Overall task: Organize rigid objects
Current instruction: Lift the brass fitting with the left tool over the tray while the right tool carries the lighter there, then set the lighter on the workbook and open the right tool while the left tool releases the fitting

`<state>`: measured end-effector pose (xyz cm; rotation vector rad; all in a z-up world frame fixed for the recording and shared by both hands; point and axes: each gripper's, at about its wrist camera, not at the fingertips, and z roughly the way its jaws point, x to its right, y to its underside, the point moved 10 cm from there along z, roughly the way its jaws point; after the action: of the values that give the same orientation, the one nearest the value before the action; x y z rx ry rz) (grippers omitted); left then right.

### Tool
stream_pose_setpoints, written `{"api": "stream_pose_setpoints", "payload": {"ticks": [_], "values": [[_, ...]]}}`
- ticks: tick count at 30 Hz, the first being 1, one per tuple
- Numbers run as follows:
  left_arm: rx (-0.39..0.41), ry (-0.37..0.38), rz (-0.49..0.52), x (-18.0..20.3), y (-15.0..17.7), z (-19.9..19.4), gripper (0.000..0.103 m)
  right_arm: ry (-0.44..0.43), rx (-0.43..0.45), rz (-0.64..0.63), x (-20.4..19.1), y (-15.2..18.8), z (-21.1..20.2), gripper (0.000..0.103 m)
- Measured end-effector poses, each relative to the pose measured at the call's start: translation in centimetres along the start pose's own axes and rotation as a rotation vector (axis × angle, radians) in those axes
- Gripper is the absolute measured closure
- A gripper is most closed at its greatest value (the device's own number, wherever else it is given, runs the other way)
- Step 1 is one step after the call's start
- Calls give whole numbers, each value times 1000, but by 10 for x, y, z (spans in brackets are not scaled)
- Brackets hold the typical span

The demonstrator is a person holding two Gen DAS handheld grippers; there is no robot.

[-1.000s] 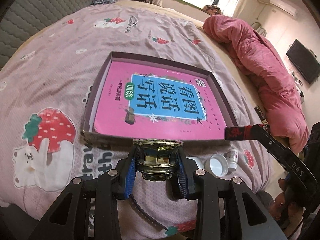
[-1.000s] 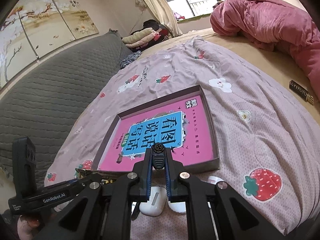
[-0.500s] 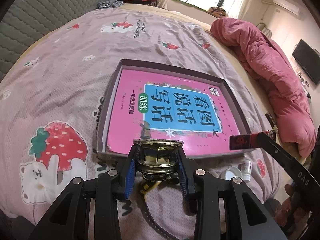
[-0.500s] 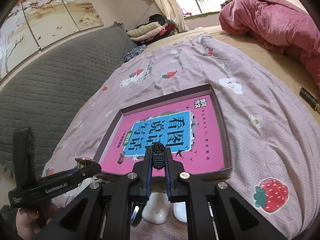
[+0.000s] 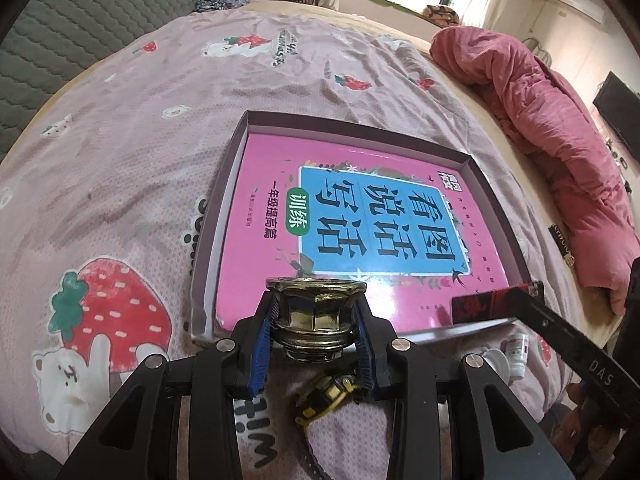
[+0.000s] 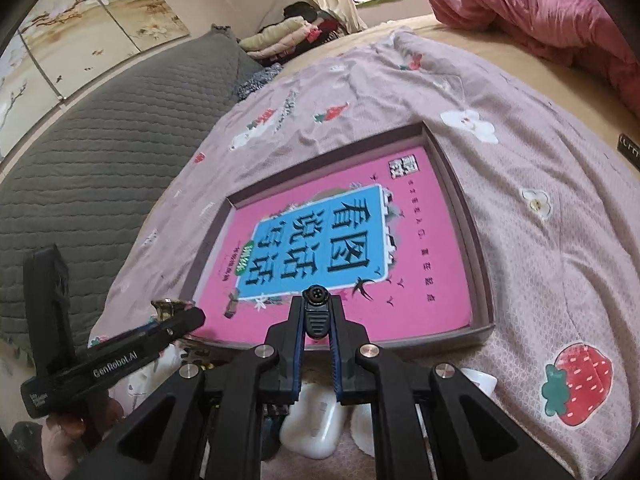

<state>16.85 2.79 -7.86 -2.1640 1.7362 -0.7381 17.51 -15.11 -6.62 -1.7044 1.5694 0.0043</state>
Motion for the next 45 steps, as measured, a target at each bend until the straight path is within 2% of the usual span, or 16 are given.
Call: {"api": "stream_pose_setpoints", "payload": {"ticks": [17,23,36,45], "values": [[-29,-14,-30,-13,3,22,66,89,-2,50,39,0,-4,82],[-29,-15,-29,-13,3,21,66,151,6,11,42,-1,-9,80],[-38,-33,-20,-15,4,22,66,357,15,-153,47,-2,-13,71],[-52,-53,-21,-17,1,31,65,358,22,-163,46,-1,-15,69]]}}
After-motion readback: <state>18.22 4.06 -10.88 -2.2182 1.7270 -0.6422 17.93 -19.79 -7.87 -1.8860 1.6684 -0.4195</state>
